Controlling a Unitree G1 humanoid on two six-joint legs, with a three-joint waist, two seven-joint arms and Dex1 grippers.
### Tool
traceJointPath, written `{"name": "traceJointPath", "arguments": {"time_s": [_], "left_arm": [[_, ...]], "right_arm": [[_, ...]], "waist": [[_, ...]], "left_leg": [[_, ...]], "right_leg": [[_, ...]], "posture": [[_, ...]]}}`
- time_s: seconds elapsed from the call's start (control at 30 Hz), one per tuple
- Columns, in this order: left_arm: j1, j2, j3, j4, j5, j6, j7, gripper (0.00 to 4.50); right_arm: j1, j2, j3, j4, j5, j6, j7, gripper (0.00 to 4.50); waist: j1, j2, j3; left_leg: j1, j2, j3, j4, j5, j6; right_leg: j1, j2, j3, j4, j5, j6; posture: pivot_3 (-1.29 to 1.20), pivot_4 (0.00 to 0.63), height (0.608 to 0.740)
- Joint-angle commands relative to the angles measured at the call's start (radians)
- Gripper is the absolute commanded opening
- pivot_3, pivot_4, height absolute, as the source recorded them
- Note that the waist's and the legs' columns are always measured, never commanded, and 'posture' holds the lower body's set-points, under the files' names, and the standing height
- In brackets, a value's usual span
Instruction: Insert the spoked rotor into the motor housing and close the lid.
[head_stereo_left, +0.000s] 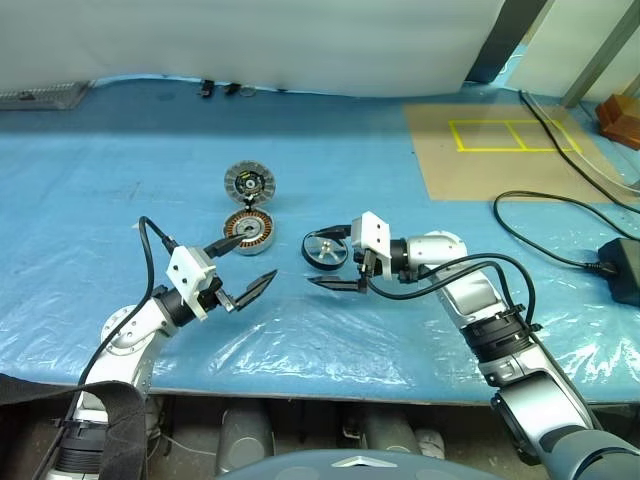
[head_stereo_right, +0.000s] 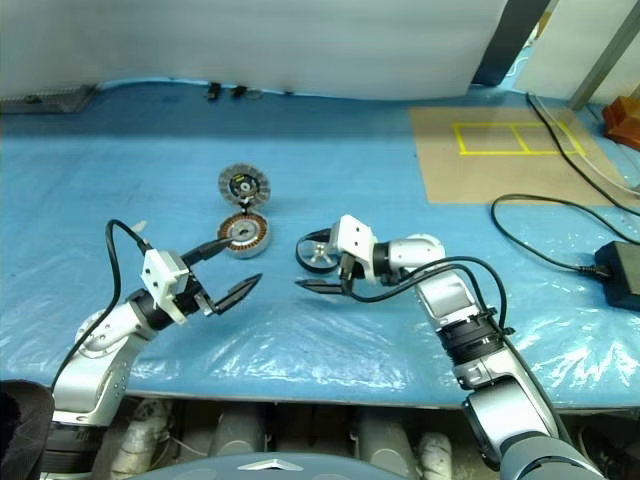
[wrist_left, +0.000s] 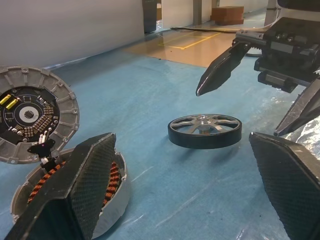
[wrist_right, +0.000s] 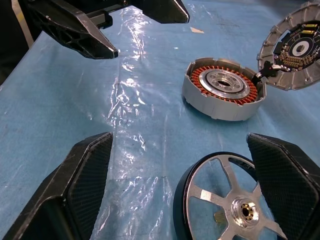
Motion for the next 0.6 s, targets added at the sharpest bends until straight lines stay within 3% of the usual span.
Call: {"name": "traceJointPath", "arguments": {"time_s": [0.03,0.37,0.6], "left_arm": [[0.000,0.001,0.008,-0.015,-0.004,-0.013,0.004,4.48],[0.007,-0.002,0.004,-0.029,0.000,-0.010,0.012,4.48],[0.041,0.001,0.024,-0.053,-0.003,-0.005,0.039,4.48]], "right_arm": [[-0.023,0.002,-0.006,-0.023,0.003,-0.018,0.004,4.50],[-0.023,0.006,-0.005,-0.025,0.005,-0.017,0.002,4.50],[-0.101,0.060,0.019,0.021,-0.023,-0.041,-0.011,4.50]], "waist": [[0.000,0.000,0.000],[0.000,0.000,0.000],[-0.004,0.000,0.000]], "left_leg": [[0.000,0.000,0.000,0.000,0.000,0.000],[0.000,0.000,0.000,0.000,0.000,0.000],[0.000,0.000,0.000,0.000,0.000,0.000]], "right_leg": [[0.000,0.000,0.000,0.000,0.000,0.000],[0.000,0.000,0.000,0.000,0.000,0.000],[0.000,0.000,0.000,0.000,0.000,0.000]], "posture": [[0.00,0.150,0.740],[0.00,0.150,0.740],[0.00,0.150,0.740]]}}
